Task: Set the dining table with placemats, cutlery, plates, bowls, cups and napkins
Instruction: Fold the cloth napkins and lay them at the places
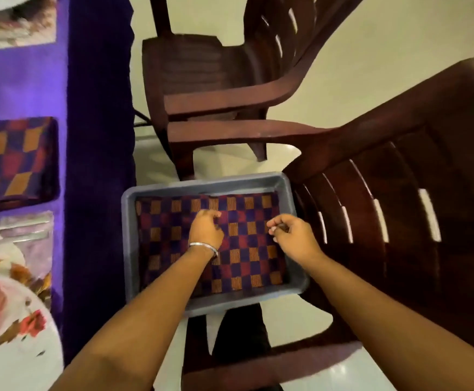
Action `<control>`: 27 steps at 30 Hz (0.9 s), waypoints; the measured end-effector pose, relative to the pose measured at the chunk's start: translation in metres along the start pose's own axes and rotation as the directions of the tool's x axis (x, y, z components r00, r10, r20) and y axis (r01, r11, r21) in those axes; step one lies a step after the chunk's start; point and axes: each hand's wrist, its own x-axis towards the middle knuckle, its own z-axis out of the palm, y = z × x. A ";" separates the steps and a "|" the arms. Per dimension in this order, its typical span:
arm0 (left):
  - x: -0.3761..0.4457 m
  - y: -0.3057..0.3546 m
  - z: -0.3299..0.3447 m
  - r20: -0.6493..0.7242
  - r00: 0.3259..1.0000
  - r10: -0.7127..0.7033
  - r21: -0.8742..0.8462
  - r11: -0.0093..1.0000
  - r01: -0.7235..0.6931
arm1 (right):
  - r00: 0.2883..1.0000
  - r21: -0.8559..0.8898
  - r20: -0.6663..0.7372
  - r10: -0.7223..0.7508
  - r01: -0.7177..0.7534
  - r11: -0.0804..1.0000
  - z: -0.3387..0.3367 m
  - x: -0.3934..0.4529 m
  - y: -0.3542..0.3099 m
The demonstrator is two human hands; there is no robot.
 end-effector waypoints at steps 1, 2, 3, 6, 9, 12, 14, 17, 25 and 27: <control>0.014 -0.003 0.001 0.024 1.000 0.000 0.076 0.997 -0.001 | 1.000 -0.007 0.016 0.008 -0.008 1.000 0.003 0.010 -0.001; 0.032 -0.007 0.003 0.051 0.999 0.003 0.150 0.989 -0.010 | 0.999 -0.014 0.036 0.015 -0.014 1.000 0.006 0.024 0.000; 0.045 -0.007 0.003 0.072 0.997 0.008 0.219 0.975 -0.023 | 0.998 -0.027 0.053 0.020 -0.018 0.999 0.008 0.033 0.000; 0.080 -0.008 0.005 0.159 0.987 -0.032 0.369 0.929 -0.029 | 0.995 -0.044 0.088 0.041 -0.037 0.998 0.015 0.053 0.006; 0.103 -0.009 0.008 0.219 0.973 -0.069 0.480 0.876 -0.046 | 0.989 -0.041 0.116 0.093 -0.089 0.995 0.022 0.064 0.016; 0.115 -0.011 0.014 0.227 0.973 -0.053 0.569 0.818 -0.088 | 0.984 -0.044 0.128 0.127 -0.122 0.991 0.025 0.066 0.022; 0.117 -0.013 0.015 0.214 0.977 -0.018 0.632 0.765 -0.124 | 0.981 -0.055 0.135 0.136 -0.130 0.990 0.026 0.065 0.024; 0.111 -0.020 0.016 0.216 0.974 0.068 0.714 0.670 -0.205 | 0.977 -0.095 0.163 0.134 -0.120 0.988 0.029 0.061 0.023; 0.025 -0.008 0.001 0.178 0.822 0.541 0.465 0.690 -0.555 | 0.955 -0.357 0.193 -0.227 0.284 0.890 0.034 0.024 -0.008; -0.012 0.005 -0.010 0.153 0.692 0.705 0.386 0.602 -0.699 | 0.891 -0.437 0.216 -0.400 0.454 0.776 0.029 0.011 -0.022</control>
